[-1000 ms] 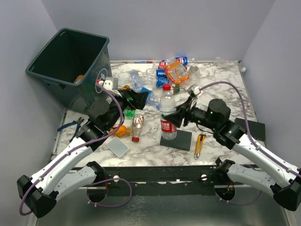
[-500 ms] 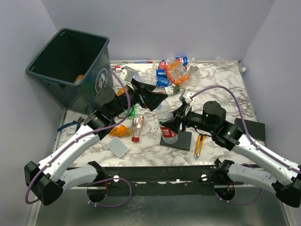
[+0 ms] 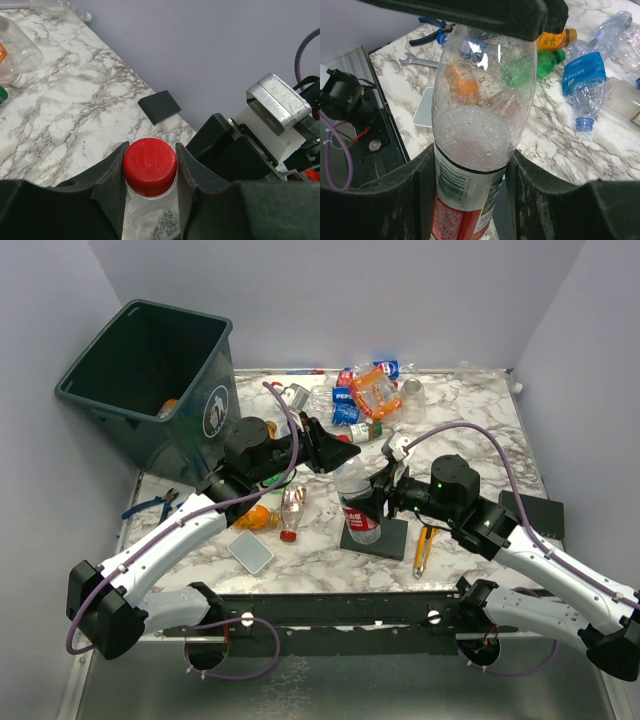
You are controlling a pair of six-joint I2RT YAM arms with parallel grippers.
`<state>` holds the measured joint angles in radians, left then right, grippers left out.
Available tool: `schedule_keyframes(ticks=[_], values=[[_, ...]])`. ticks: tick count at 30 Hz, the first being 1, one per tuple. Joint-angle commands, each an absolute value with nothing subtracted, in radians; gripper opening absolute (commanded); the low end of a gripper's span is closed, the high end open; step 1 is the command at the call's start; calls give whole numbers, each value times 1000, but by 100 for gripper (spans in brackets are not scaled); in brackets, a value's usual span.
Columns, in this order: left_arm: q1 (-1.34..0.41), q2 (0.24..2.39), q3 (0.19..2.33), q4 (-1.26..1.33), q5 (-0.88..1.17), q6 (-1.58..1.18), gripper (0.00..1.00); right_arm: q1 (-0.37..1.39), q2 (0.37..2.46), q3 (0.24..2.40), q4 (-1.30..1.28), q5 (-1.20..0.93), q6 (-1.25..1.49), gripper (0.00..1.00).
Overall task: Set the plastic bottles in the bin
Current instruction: Pick up the plastic bottle at the center of the board.
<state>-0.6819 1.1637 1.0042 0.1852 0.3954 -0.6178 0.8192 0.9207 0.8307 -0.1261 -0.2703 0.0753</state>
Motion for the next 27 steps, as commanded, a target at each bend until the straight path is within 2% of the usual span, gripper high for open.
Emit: schedule_keyframes(ticks=[1, 5, 6, 7, 8, 15, 21, 27], values=[[-680, 1162, 1031, 200, 426, -632, 28, 827, 906, 854, -127, -256, 59, 43], [-681, 1153, 1022, 210, 412, -631, 0, 827, 914, 861, -135, -248, 81, 74], [-681, 1149, 1020, 210, 399, -629, 0, 827, 913, 862, -135, -242, 90, 82], [-680, 1142, 1017, 211, 383, -625, 0, 827, 913, 863, -135, -241, 97, 96], [-680, 1135, 1013, 211, 364, -622, 0, 827, 912, 865, -136, -239, 106, 99], [-680, 1059, 1063, 113, 59, -491, 0, 827, 885, 916, -145, -210, 208, 100], [-680, 1071, 1304, 26, -252, -227, 0, 827, 813, 991, -123, -114, 324, 100], [-680, 1140, 1545, 94, -532, 52, 0, 827, 705, 906, -57, 87, 386, 100]])
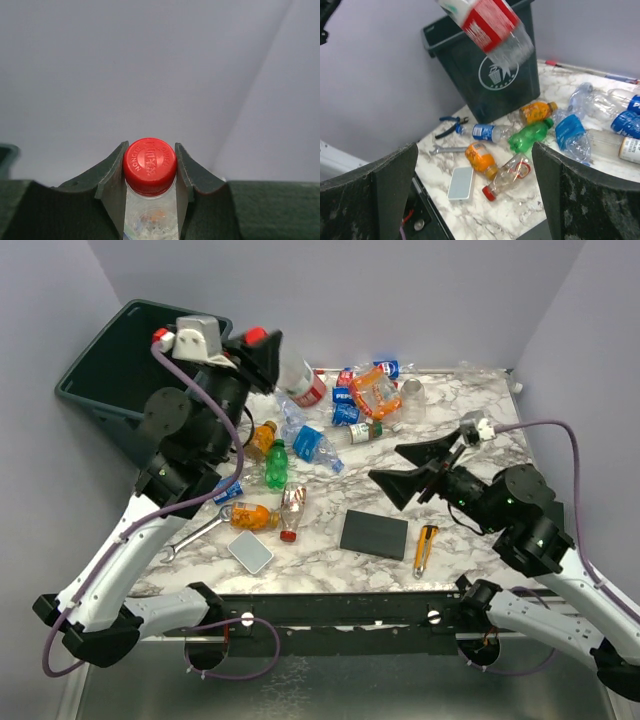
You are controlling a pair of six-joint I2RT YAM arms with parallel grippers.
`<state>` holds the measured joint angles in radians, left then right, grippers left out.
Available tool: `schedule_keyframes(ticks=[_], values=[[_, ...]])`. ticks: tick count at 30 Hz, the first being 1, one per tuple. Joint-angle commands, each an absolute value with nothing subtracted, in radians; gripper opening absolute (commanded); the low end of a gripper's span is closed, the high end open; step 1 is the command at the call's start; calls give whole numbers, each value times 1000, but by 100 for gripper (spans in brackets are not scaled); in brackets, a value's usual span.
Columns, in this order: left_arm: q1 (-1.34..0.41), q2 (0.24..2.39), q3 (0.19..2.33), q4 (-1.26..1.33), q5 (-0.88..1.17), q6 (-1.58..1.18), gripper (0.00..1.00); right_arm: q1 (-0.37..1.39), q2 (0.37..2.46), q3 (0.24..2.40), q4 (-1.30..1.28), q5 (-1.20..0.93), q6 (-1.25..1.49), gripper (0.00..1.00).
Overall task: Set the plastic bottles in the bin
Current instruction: Pick up the plastic bottle at the center of the board, then place the plastic bottle in the trash bin.
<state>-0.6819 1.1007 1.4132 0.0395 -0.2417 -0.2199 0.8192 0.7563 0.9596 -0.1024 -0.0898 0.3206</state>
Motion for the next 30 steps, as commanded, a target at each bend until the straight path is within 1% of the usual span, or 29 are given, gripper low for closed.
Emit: schedule_keyframes(ticks=[1, 3, 6, 8, 9, 13, 17, 19, 22, 27, 30], values=[[-679, 1147, 1553, 145, -581, 109, 0, 827, 688, 883, -51, 116, 390, 100], [-679, 1158, 1544, 298, -667, 237, 0, 827, 655, 835, -37, 164, 393, 100], [-675, 1213, 1528, 598, -760, 493, 0, 827, 614, 751, -16, 213, 408, 100], [-644, 1280, 1552, 710, -788, 636, 0, 827, 593, 699, -8, 208, 423, 100], [-616, 1314, 1574, 721, -787, 673, 0, 827, 585, 677, -8, 197, 436, 100], [-473, 1407, 1605, 726, -759, 659, 0, 827, 563, 629, -33, 150, 468, 100], [-379, 1469, 1592, 801, -737, 639, 0, 827, 534, 604, -77, 149, 503, 99], [-363, 1490, 1546, 912, -655, 701, 0, 827, 507, 583, -81, 142, 511, 99], [-361, 1528, 1514, 1042, -609, 771, 0, 827, 462, 538, -75, 147, 515, 99], [-338, 1595, 1524, 1039, -668, 707, 0, 827, 421, 516, -79, 186, 487, 99], [-310, 1632, 1519, 976, -710, 622, 0, 827, 417, 517, -78, 194, 471, 99]])
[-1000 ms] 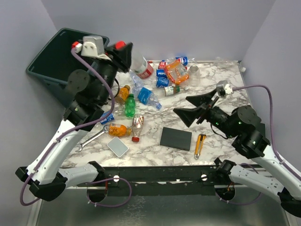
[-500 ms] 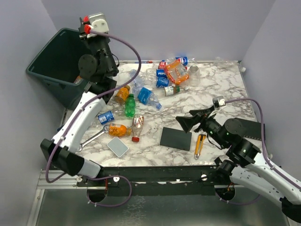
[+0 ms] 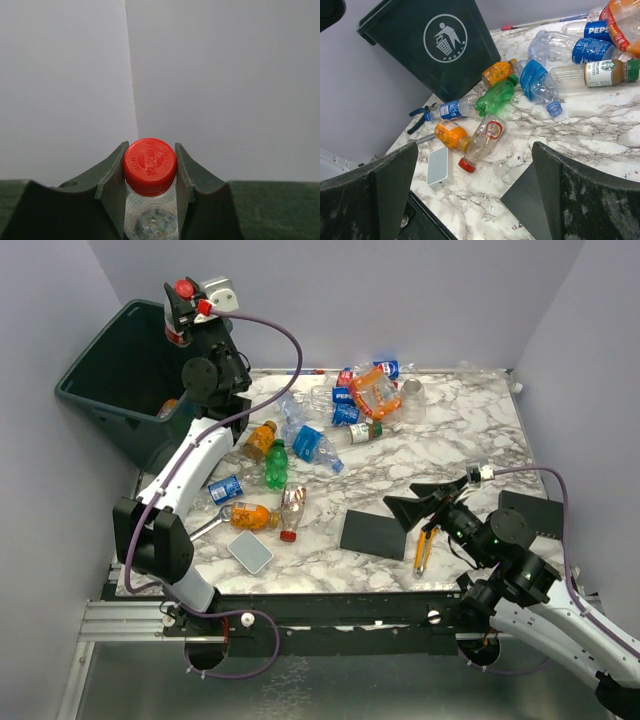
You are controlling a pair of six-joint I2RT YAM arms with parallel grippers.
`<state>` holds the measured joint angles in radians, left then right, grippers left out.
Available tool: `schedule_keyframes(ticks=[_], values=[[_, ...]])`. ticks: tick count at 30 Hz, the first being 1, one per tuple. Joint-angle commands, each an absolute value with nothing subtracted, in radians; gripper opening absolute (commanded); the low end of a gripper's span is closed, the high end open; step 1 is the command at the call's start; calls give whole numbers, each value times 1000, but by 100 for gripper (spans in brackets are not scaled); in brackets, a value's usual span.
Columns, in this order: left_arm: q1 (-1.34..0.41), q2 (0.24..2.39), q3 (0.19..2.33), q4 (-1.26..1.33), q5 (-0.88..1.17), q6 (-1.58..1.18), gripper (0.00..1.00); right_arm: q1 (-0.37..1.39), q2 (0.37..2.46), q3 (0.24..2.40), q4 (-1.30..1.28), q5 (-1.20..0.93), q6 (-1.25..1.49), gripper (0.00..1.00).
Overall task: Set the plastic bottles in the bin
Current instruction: Place the plastic bottle in the trash bin.
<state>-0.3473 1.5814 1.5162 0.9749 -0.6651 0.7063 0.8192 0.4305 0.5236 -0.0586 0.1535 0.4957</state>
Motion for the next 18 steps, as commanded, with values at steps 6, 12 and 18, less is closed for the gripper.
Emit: schedule_keyframes(ticks=[6, 12, 18], values=[[-250, 1707, 1536, 763, -719, 431, 0, 827, 410, 523, -91, 195, 451, 99], [-227, 1727, 1544, 623, -696, 299, 0, 827, 408, 522, -88, 211, 435, 100], [-215, 1726, 1561, 549, -712, 219, 56, 827, 430, 537, -96, 227, 431, 100]])
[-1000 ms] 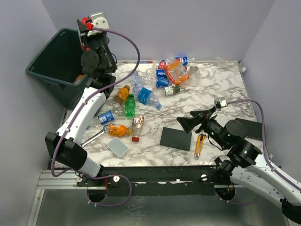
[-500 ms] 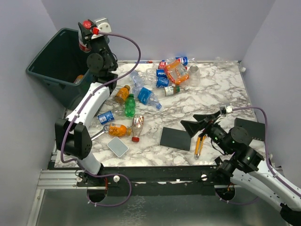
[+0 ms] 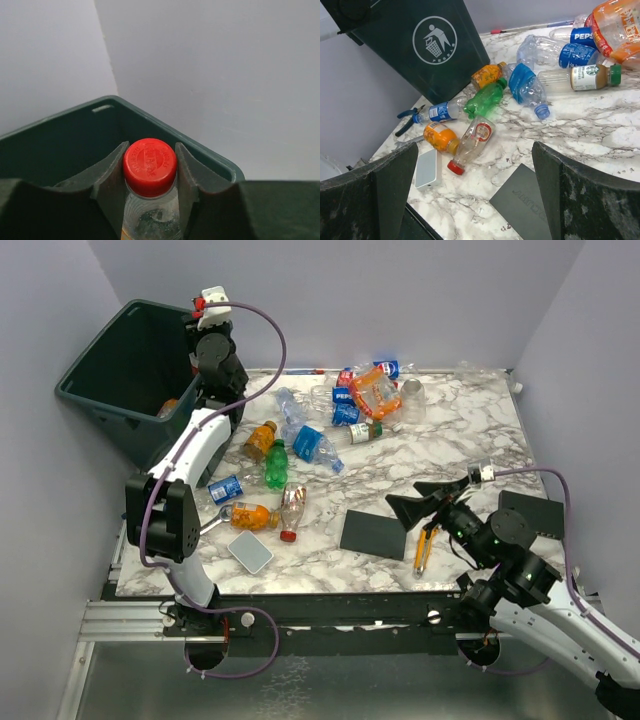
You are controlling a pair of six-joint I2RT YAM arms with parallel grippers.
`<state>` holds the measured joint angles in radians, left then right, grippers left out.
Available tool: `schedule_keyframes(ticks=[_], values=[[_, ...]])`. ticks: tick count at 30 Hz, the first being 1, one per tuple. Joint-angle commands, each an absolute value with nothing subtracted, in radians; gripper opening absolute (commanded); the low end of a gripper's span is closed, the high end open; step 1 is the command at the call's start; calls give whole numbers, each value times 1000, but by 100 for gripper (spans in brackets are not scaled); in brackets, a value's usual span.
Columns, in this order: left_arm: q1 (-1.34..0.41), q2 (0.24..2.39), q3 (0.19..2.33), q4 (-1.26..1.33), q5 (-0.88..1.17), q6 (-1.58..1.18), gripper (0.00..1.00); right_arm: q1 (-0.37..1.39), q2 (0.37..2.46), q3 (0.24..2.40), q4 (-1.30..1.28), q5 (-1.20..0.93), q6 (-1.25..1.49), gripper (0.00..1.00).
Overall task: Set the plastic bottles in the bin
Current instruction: Place the plastic bottle in the trash bin.
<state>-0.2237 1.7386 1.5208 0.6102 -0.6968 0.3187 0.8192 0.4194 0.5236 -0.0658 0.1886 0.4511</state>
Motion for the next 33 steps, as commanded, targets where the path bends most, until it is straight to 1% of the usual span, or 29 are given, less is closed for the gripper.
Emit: schedule_keyframes(ticks=[1, 2, 3, 4, 8, 12, 16, 20, 24, 26, 30, 33], values=[[-215, 1724, 1569, 540, -710, 218, 67, 827, 431, 540, -98, 232, 430, 100], [-215, 1720, 1582, 529, -712, 218, 81, 827, 434, 544, -100, 237, 427, 100], [-215, 1717, 1600, 514, -715, 217, 92, 827, 437, 548, -102, 243, 426, 99], [-215, 1713, 1620, 501, -718, 213, 98, 827, 439, 555, -103, 249, 423, 100], [-230, 1669, 1683, 475, -719, 199, 99, 827, 463, 578, -105, 261, 414, 100], [-309, 1587, 1705, 474, -710, 242, 99, 827, 508, 601, -102, 282, 428, 100], [-483, 1483, 1665, 445, -677, 315, 99, 827, 575, 635, -106, 321, 449, 100], [-671, 1393, 1602, 276, -638, 303, 99, 827, 663, 691, -133, 378, 470, 100], [-822, 1312, 1471, 89, -626, 200, 99, 827, 759, 729, -133, 426, 483, 100], [-866, 1271, 1376, 14, -600, 142, 99, 827, 806, 736, -123, 438, 482, 100], [-887, 1176, 1159, -114, -515, -39, 99, 827, 899, 739, -123, 442, 481, 100], [-887, 1096, 979, -134, -512, -166, 99, 826, 971, 709, -104, 425, 516, 100]])
